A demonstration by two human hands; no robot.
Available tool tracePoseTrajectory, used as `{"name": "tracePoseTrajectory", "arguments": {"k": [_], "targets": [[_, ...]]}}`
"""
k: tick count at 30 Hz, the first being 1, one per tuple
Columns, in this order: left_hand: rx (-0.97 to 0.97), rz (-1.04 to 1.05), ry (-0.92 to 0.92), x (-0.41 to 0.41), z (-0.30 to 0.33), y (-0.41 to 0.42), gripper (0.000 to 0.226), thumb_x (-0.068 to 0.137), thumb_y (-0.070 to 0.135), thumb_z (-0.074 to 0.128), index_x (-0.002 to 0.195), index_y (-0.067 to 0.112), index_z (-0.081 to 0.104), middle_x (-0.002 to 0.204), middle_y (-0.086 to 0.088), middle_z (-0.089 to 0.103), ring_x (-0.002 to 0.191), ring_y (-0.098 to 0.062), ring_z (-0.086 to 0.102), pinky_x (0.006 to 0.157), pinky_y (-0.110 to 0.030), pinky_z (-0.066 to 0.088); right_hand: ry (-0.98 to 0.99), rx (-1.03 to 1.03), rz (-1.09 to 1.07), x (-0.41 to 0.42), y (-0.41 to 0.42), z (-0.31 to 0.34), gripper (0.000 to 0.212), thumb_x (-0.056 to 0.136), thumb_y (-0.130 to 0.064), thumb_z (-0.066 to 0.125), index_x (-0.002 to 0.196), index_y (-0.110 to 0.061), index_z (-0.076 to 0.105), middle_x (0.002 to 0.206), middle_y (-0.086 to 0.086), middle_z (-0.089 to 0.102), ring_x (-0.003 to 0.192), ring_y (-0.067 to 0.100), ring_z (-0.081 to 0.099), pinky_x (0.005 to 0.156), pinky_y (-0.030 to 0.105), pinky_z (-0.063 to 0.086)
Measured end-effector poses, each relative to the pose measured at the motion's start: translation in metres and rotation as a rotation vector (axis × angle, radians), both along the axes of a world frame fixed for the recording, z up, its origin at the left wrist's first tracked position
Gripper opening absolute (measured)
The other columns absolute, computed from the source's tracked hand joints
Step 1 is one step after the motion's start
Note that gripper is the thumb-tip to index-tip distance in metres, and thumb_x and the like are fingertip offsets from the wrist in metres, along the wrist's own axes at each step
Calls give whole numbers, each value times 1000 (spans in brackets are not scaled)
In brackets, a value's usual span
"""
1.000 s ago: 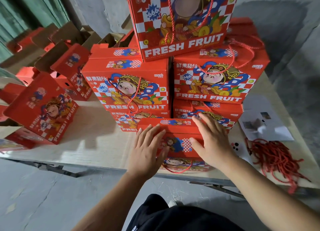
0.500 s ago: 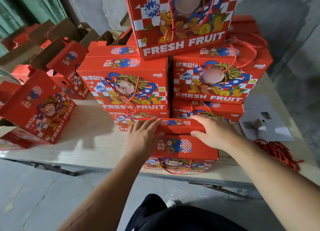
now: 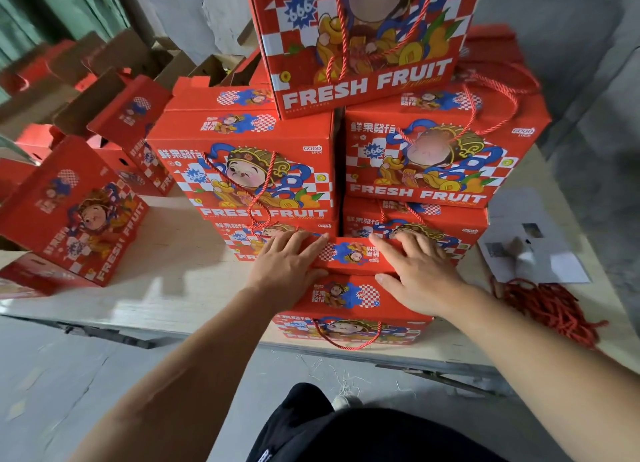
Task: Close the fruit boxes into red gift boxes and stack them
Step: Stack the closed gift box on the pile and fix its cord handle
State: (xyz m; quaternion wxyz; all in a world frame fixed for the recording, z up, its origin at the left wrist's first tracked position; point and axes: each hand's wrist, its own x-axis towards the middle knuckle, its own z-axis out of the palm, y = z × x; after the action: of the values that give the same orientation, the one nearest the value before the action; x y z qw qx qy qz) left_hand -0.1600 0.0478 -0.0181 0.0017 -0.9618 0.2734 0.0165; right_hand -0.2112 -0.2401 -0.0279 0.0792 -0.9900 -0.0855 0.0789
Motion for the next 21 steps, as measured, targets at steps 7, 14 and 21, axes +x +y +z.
{"name": "tracePoseTrajectory", "arguments": {"k": [7, 14, 21], "targets": [[16, -49, -52, 12, 1, 3, 81, 93, 84, 15, 156, 36, 35, 139, -1, 54, 126, -32, 51, 109, -50, 41, -38, -13, 21, 0, -4, 3, 72, 98, -71, 25, 160, -47, -4, 162, 1, 27, 150, 28, 19, 121, 53, 28], [-263, -72, -291, -22, -8, -9, 69, 98, 77, 38, 129, 18, 58, 125, -9, 55, 105, -35, 52, 93, -50, 43, 13, -7, -12, -1, 0, -1, 81, 93, -80, 22, 159, -47, -9, 162, 4, 22, 151, 31, 12, 122, 53, 20], [-136, -74, -252, -72, -23, -19, 95, 77, 93, 49, 142, 25, 59, 137, -3, 58, 121, -33, 51, 106, -48, 32, -188, 47, 3, 2, 0, 5, 83, 94, -80, 23, 157, -29, 41, 140, 1, 58, 134, 26, 48, 111, 44, 45]]}}
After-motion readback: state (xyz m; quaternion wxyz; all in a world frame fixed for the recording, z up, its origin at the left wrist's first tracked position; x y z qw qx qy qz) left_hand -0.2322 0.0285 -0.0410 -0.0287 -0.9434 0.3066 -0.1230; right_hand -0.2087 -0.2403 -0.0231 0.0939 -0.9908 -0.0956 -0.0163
